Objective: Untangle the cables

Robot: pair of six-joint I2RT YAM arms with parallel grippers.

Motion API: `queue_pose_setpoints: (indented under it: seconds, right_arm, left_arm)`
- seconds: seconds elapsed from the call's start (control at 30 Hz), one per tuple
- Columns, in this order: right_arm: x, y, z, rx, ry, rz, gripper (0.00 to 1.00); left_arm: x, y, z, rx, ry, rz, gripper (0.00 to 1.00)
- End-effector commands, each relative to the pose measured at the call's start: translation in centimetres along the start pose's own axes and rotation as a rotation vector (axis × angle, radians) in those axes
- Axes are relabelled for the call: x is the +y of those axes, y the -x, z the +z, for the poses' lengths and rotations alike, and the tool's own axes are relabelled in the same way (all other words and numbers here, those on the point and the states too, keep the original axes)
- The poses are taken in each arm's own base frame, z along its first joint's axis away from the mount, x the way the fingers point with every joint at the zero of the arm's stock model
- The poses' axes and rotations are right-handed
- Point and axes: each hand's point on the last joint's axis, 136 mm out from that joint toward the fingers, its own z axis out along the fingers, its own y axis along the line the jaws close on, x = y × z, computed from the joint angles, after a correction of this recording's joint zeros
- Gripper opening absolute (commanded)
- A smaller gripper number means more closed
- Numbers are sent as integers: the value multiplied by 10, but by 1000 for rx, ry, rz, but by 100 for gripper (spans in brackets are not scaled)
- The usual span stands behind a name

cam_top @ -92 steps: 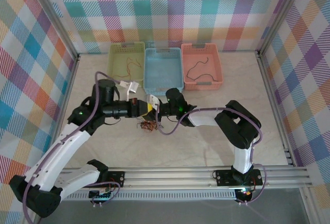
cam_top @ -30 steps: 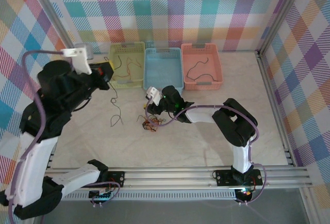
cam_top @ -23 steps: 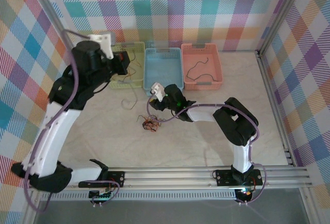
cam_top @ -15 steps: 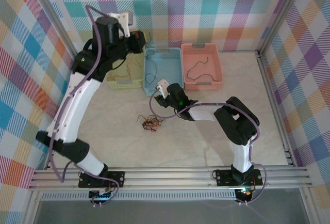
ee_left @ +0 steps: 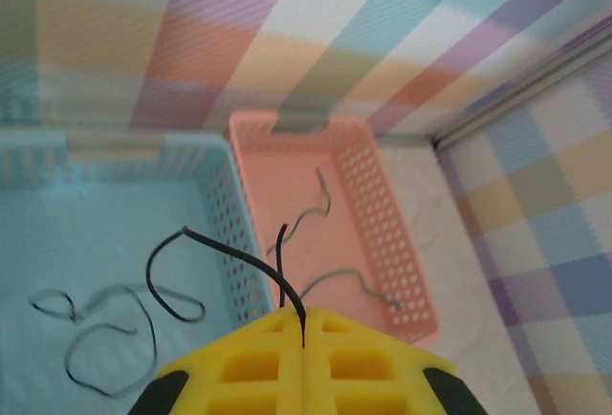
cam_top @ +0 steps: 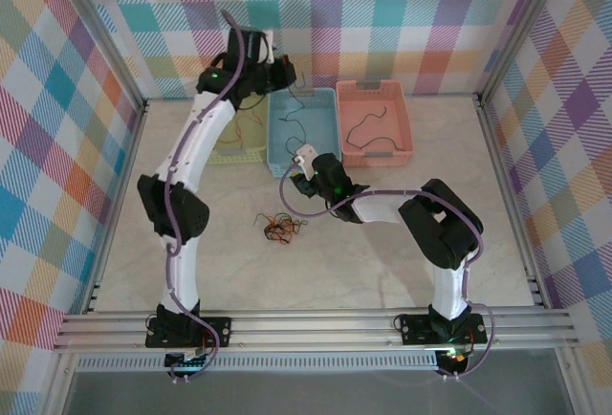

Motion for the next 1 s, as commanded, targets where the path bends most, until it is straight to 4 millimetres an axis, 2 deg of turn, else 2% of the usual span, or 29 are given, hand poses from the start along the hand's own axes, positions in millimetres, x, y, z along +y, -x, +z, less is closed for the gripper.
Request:
queue_pose_setpoints:
  seconds: [0.0,0.07,0.13,0.2,0.3,0.4,0.5,0.57,0.67,0.77,0.87,0.9,0.97]
  right_arm:
    - [-2,15,-10,-37,9,27,51]
    - [-1,16,-11,-45,16,27,51]
    - [1,16,-12,-47,23,27,51]
    - [3,19,-13,-57,40,26,51]
    - [12,21,-14,-71,93,24,51]
    - [21,25,-15,-86,144,20,51]
    - [29,26,-17,-94,191,17,51]
    - [36,28,-19,-101,232,8,51]
    - [51,29,-21,-104,326,-13,51]
    - [67,30,-26,-102,418,-35,49]
    - [74,31,-30,-103,467,-31,46]
    - [77,31,-31,-99,485,-27,44]
    - [84,30,-34,-72,534,-21,41]
  left_arm:
    - [21,-48,42,171,-15,-75,0]
    - [31,-67,60,232,-11,-98,0]
    - [36,-80,69,270,-6,-104,0]
    - [39,-86,71,288,5,-106,19]
    - [38,-85,60,289,22,-99,45]
    - [29,-74,36,255,32,-74,56]
    - [15,-60,1,187,22,-50,64]
    - [7,-54,-24,144,19,-37,65]
    - [4,-58,-63,96,30,-38,65]
    - [10,-79,-99,51,38,-55,66]
    - [32,-116,-134,22,86,-95,67]
    - [47,-142,-141,46,114,-113,68]
    - [71,-177,-157,55,164,-147,73]
